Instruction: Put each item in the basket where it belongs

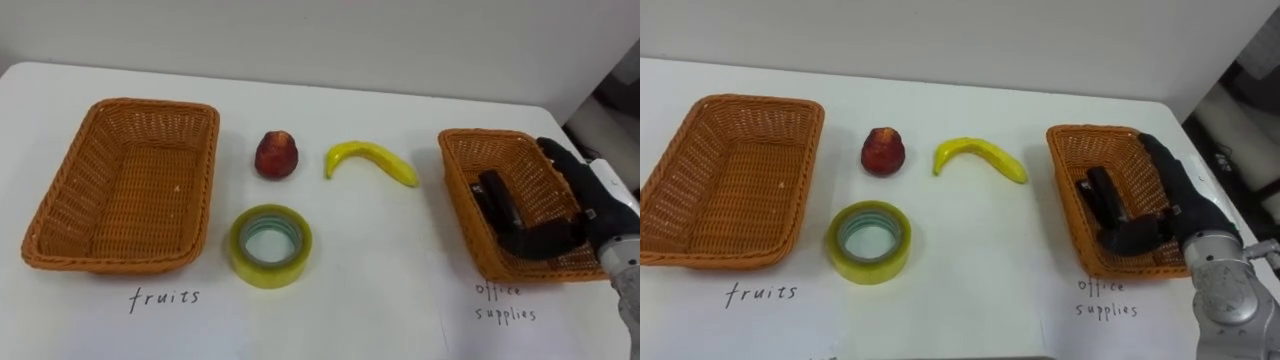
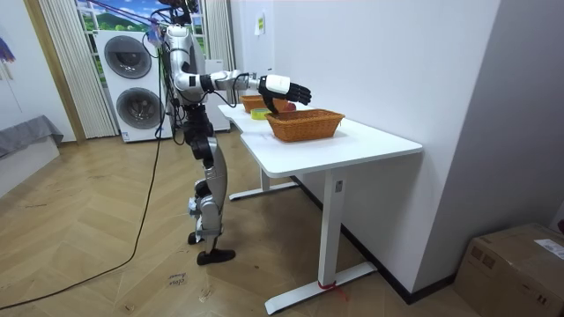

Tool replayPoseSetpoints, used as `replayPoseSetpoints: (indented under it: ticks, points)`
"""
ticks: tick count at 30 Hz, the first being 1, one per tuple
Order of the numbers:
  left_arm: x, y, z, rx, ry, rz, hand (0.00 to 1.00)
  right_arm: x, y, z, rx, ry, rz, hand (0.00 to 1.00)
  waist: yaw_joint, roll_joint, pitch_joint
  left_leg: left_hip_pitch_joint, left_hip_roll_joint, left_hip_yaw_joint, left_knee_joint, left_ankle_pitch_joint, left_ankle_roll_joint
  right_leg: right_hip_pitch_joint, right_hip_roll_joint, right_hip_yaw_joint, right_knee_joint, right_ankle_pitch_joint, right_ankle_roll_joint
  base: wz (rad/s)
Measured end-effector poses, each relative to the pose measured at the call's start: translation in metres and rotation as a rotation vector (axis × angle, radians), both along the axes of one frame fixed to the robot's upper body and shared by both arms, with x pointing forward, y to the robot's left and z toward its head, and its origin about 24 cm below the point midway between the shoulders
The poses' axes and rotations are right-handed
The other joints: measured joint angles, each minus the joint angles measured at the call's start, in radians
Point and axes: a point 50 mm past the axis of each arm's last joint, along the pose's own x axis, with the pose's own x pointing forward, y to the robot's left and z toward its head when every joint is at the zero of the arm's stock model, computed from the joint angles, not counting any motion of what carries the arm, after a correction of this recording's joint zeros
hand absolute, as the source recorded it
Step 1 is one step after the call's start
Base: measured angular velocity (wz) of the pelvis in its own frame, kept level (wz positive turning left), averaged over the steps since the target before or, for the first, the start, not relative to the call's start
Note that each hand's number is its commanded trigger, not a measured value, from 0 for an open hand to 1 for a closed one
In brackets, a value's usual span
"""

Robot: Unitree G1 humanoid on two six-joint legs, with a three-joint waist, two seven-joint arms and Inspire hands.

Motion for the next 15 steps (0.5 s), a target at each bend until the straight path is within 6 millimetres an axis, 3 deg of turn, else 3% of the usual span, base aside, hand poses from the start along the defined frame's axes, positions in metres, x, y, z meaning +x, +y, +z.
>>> replayPoseSetpoints:
  ticks: [15]
  points:
    - [-0.008, -0.0012, -0.002, 0.003, 0.034, 0.009, 0.0, 0.0047, 0.0003, 0.0085, -0.041, -0.067, -0.019, 0.0, 0.004, 0.013, 0.0042, 0.0, 0.0, 0.0, 0.001, 0.0, 0.0, -0.001, 0.001, -0.001, 0.003, 0.0, 0.0, 0.0]
